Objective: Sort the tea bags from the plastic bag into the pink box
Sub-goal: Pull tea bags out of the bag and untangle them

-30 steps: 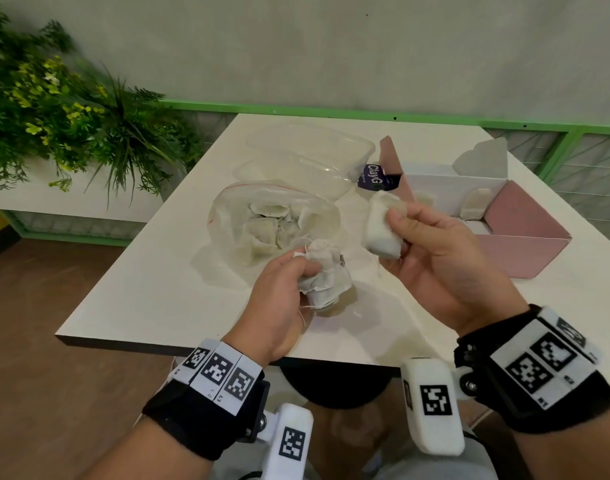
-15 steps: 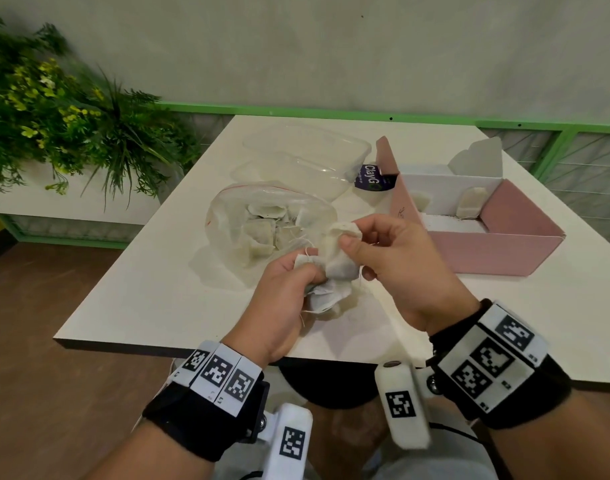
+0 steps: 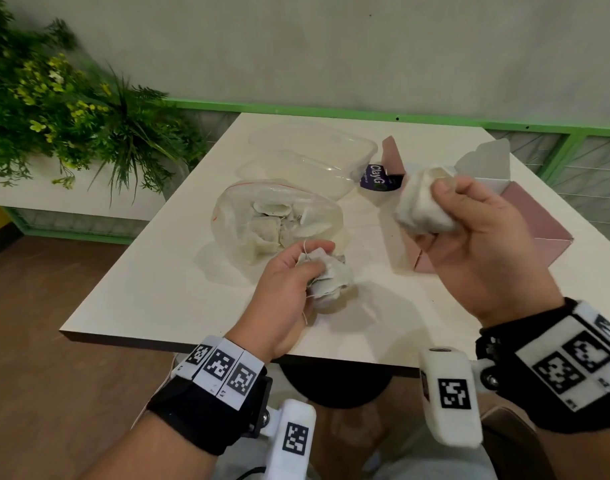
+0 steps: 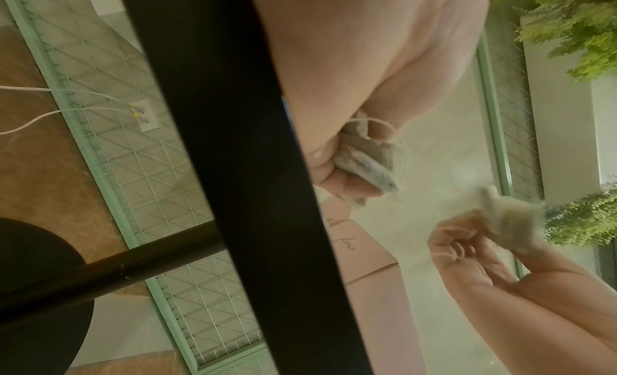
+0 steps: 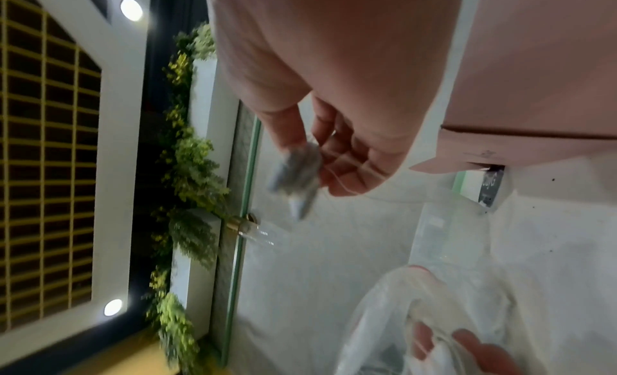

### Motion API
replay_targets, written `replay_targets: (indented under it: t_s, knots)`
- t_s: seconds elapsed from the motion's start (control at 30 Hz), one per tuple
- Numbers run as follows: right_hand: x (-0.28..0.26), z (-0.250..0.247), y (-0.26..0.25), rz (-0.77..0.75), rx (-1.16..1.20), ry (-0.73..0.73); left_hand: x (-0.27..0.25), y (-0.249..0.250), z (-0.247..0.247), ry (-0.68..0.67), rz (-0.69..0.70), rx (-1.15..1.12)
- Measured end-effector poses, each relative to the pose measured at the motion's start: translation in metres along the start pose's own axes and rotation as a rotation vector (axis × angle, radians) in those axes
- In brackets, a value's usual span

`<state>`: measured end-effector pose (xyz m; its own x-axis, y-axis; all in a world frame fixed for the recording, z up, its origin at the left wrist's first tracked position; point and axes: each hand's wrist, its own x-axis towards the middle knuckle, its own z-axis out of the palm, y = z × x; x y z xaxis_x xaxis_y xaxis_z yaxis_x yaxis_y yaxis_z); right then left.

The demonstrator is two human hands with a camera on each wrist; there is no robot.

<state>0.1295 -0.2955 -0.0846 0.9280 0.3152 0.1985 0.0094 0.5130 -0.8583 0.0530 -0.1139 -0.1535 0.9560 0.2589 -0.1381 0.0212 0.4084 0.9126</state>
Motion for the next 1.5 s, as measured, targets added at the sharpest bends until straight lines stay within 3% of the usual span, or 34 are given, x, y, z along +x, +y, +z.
replay_targets:
  t_s: [0.1,0.27,0.53,0.73,1.0,1.1,1.2,1.3,1.5]
  knots:
    - [-0.008,-0.005,-0.007,0.082,-0.034,-0.079,0.003,-0.001,-0.002,0.009,0.000,-0.049]
    - [-0.025,-0.006,0.021,0.365,-0.501,-0.364,0.001,0.000,0.000,0.007,0.014,-0.063]
    - [-0.020,0.017,0.043,0.280,-0.561,-0.210,0.002,-0.004,-0.002,-0.153,-0.011,-0.063]
    - [-0.018,0.014,0.039,0.252,-0.577,-0.180,0.005,-0.005,-0.002,-0.116,-0.018,-0.035]
    - [-0.016,-0.006,0.019,0.148,-0.338,-0.001,0.006,-0.002,-0.004,-0.115,-0.031,-0.159]
    - [-0.017,-0.010,0.009,0.177,-0.246,0.009,0.006,-0.003,-0.004,-0.103,-0.037,-0.215]
    - [-0.019,-0.007,0.011,0.318,-0.230,-0.071,0.006,-0.003,-0.003,-0.092,-0.038,-0.268]
    - [-0.022,0.002,0.025,0.443,-0.397,-0.169,0.005,-0.002,-0.002,-0.101,-0.029,-0.331]
    - [-0.025,0.024,0.056,0.268,-0.847,-0.256,0.004,-0.002,-0.006,-0.065,-0.062,-0.358]
